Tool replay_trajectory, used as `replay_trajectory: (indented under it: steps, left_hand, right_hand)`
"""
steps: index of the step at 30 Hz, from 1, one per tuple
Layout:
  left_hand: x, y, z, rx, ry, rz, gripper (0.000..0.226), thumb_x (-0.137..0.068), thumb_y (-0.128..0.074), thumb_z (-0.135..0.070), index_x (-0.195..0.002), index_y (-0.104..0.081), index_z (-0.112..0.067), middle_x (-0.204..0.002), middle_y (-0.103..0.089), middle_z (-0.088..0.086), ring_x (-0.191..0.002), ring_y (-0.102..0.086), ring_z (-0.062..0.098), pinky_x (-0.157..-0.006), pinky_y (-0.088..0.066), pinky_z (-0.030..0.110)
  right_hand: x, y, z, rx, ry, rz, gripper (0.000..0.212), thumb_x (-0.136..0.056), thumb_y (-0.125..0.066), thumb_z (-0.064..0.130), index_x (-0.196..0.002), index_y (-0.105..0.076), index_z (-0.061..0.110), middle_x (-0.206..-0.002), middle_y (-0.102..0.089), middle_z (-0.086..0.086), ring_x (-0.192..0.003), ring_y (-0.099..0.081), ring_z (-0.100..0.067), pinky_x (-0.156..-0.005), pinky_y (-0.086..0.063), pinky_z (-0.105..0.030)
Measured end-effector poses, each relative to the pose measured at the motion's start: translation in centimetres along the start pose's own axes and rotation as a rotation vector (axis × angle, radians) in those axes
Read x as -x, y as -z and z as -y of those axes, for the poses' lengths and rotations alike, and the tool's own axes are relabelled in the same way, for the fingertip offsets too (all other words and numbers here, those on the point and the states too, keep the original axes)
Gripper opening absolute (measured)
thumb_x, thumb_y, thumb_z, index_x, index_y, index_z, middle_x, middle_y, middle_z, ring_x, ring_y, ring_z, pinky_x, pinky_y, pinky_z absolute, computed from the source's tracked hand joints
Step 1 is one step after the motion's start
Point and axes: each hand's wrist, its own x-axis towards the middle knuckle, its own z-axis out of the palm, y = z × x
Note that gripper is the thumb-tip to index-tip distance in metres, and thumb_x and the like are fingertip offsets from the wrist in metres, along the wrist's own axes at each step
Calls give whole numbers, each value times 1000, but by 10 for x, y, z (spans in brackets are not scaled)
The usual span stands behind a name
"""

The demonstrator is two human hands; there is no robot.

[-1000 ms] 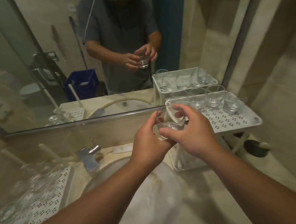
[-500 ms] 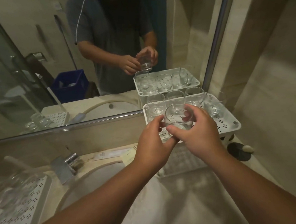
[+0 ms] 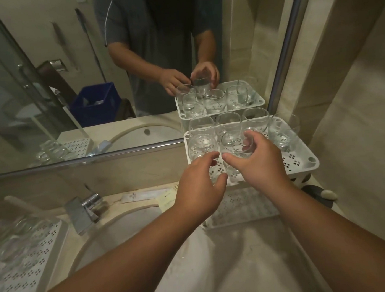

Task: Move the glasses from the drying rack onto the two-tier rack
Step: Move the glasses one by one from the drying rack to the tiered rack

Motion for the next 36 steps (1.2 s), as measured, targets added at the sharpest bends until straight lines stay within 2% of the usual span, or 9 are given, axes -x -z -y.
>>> replay_trajectory:
  steps: [4, 10, 15, 19, 22, 26, 36]
  left_hand:
    - [2, -1, 1, -36, -24, -3, 55, -90, -65, -32, -142, -46, -31, -126, -60, -12, -112, -53, 3, -97, -46, 27]
    - [2, -3, 3, -86, -52, 3, 57, -91, -62, -33, -144, -42, -31, -130, -59, -8, -119, -53, 9, -99, -46, 31]
    - [4, -4, 4, -113, -71, 9, 57, -91, -60, -33, -145, -41, -31, -133, -57, -8, -122, -52, 10, -101, -46, 33]
    - [4, -3, 5, -111, -79, 13, 57, -90, -61, -31, -145, -42, -30, -134, -57, -7, -123, -53, 12, -102, -46, 36]
    - [5, -3, 6, -114, -78, 14, 58, -91, -61, -32, -145, -42, -29, -136, -56, -7, -124, -52, 11, -102, -45, 35]
    - [5, -4, 5, -121, -84, 10, 56, -91, -61, -32, -145, -44, -27, -139, -55, -7, -127, -51, 11, -105, -44, 34]
    - [5, -5, 7, -133, -81, 8, 55, -91, -61, -31, -143, -46, -25, -140, -55, -6, -127, -50, 11, -106, -42, 30]
  right_hand:
    - [-4, -6, -4, 20, -12, 35, 87, -68, -81, 55, -142, -47, 22, -118, -59, 6, -106, -56, -12, -82, -40, -23]
    - [-9, -13, -8, 25, -48, 51, 90, -68, -82, 54, -144, -45, 21, -131, -60, 3, -118, -57, -13, -87, -41, -23]
    - [-13, -14, -9, 57, -54, 62, 93, -69, -81, 56, -146, -44, 19, -132, -61, 0, -119, -57, -15, -90, -45, -25]
    - [-20, -13, -7, 82, -50, 87, 93, -70, -81, 55, -146, -43, 18, -133, -59, 1, -121, -56, -16, -90, -42, -25]
    - [-23, -12, -7, 92, -40, 86, 90, -71, -81, 54, -144, -42, 19, -129, -58, 4, -116, -56, -15, -87, -41, -25]
    - [-24, -14, -9, 69, -40, 94, 89, -72, -81, 51, -144, -41, 19, -135, -57, 4, -119, -55, -14, -91, -41, -26]
    - [-20, -18, -9, 41, -23, 46, 81, -75, -80, 48, -141, -43, 18, -128, -57, 7, -116, -56, -14, -95, -46, -31]
